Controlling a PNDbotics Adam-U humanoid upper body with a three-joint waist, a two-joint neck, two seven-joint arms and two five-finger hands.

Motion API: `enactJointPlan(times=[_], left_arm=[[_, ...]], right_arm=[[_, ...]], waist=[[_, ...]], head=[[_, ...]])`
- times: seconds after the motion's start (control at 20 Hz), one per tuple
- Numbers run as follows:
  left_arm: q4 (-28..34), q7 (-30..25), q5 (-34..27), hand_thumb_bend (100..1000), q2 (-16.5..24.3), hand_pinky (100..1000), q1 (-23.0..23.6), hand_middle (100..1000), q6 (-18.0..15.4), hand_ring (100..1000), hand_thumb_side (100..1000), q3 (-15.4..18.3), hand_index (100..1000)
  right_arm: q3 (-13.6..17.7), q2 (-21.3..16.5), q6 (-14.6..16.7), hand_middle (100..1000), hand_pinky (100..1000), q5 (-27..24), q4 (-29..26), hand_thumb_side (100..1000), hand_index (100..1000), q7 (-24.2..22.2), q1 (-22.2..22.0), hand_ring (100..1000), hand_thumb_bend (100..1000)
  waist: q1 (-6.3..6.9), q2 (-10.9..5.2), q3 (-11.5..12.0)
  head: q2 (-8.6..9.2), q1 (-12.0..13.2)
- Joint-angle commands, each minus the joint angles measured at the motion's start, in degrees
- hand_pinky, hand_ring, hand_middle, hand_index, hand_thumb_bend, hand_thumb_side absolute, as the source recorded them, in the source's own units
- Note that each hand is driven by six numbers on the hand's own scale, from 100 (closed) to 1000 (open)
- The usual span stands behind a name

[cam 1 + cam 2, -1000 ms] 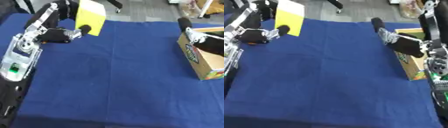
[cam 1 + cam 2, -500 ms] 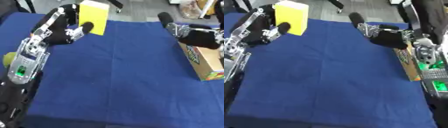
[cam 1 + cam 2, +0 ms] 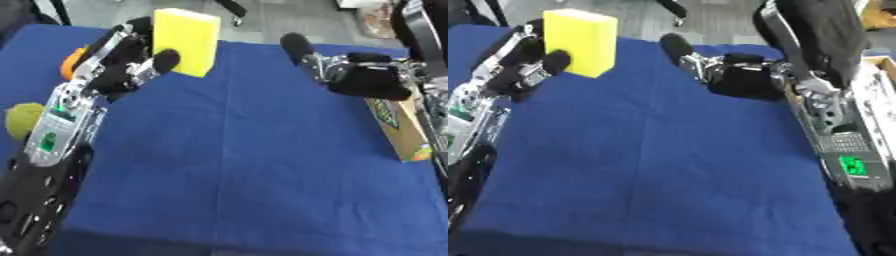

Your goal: Pick up the objects with one hand, pass them to the other hand, and then place them into the box on the other side of the table.

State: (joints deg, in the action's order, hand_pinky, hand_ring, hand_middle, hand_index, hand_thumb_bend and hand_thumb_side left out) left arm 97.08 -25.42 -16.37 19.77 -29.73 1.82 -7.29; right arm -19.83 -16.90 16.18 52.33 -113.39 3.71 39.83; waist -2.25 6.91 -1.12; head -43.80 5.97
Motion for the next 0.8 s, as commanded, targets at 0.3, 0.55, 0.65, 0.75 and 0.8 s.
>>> enactJointPlan(times=[0.3, 0.55, 0.65, 0.75, 0.8], left_arm=[[0.4, -3.0, -0.6, 530, 0.8, 707, -2.9, 541, 0.1, 607, 397, -2.5, 637], [0.4, -2.4, 0.3, 534, 0.9, 709, -4.3, 550, 0.4, 615, 394, -3.7, 647], [0.4, -2.2, 0.8, 535, 1.3, 709, -4.7, 550, 0.4, 615, 395, -4.3, 648], [0.2, -2.1, 1.3, 536, 1.8, 709, -4.8, 550, 0.4, 614, 396, -4.9, 648], [0.0, -2.1, 1.4, 537, 2.0, 709, -4.8, 550, 0.5, 614, 397, -5.2, 647]], right_arm=[[-1.8, 0.5, 1.7, 853, 921, -3.7, -1.2, 400, 914, -5.1, 2.0, 860, 393], [-3.2, 0.4, 1.9, 852, 930, -6.1, -1.2, 398, 915, -7.0, 2.5, 860, 393], [-3.8, 0.1, 1.7, 851, 945, -6.9, -1.2, 397, 914, -7.1, 2.5, 859, 397], [-4.2, -0.3, 1.5, 850, 949, -7.5, -1.2, 395, 914, -6.6, 2.4, 858, 399], [-4.4, -0.5, 1.3, 848, 947, -7.8, -1.2, 392, 914, -6.0, 2.2, 856, 401]], waist=[[-0.82, -1.54, 0.2], [-0.77, -1.5, 0.4], [-0.68, -1.42, 0.4], [-0.55, -1.3, 0.6], [-0.47, -1.2, 0.7]], head=[[-0.32, 0.1], [-0.32, 0.3], [-0.31, 0.3], [-0.25, 0.2], [-0.18, 0.2]])
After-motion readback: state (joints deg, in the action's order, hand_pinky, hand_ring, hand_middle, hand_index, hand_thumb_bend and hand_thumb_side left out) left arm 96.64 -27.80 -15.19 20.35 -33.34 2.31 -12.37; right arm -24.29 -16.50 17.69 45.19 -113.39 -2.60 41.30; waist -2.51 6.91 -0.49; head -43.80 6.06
